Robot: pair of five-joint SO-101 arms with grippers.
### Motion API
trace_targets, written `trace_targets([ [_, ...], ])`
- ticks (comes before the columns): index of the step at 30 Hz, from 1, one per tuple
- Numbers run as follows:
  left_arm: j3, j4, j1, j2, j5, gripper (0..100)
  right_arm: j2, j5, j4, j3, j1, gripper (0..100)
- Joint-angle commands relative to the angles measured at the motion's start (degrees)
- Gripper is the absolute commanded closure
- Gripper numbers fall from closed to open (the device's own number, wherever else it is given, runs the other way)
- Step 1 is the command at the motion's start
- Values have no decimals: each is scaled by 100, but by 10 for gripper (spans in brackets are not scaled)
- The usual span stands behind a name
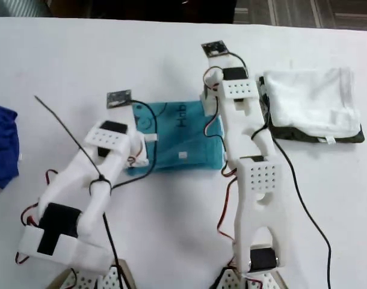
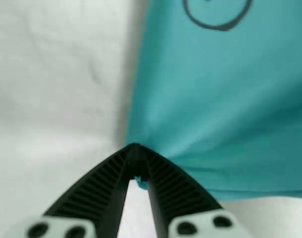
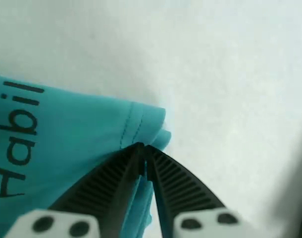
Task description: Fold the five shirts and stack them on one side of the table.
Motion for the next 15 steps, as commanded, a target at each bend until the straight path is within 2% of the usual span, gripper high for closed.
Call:
trace_targets([
  [1, 4, -26, -158, -237, -141, 972, -13, -9, -101, -229, 57, 979],
  [10, -295, 53, -149, -281, -123, 972, -1015, -18, 224, -229, 48, 979],
  [15, -1121, 598, -193, -281, -114, 972, -1692, -53, 831, -176, 13, 979],
])
